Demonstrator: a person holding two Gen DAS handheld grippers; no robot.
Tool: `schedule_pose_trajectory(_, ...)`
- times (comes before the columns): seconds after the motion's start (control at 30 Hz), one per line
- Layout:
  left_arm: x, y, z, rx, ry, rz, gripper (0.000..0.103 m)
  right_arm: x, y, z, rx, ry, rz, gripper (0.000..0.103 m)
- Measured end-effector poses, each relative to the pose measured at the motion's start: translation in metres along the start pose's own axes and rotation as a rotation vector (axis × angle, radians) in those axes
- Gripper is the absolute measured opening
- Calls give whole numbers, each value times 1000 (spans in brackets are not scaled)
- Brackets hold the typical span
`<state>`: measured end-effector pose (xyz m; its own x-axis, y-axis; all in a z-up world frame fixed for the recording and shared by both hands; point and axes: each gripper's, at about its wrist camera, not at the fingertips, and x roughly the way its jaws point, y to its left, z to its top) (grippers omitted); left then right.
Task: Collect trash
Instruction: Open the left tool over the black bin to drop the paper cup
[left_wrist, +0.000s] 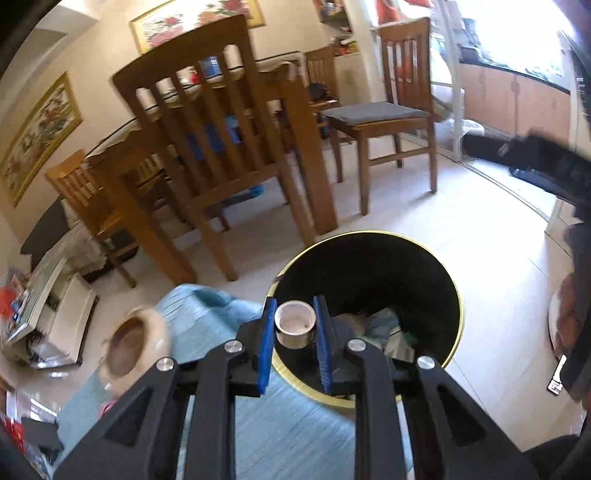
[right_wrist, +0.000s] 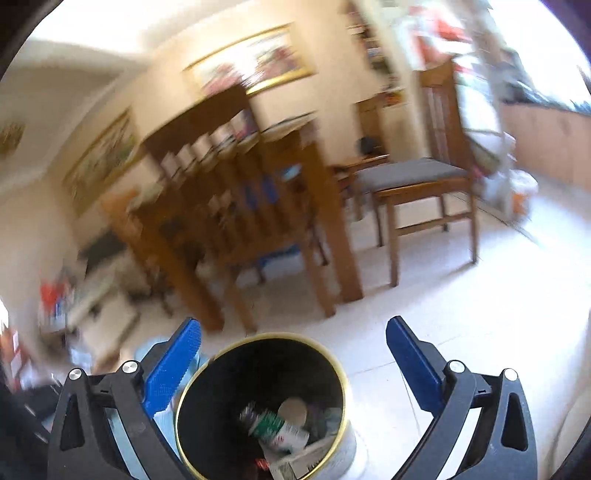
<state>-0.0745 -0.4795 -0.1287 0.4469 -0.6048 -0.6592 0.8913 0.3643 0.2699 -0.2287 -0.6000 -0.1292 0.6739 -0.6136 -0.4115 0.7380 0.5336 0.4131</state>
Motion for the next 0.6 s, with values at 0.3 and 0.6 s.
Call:
schedule_pose_trajectory(0.3,42,-32,20,26,8,-20,91,6,-21,2,82,45,-23,100)
schedule_pose_trajectory(0.6,-10,9,-16,-28,-10,73,100,-3,26,-5,-90,14,-49,100)
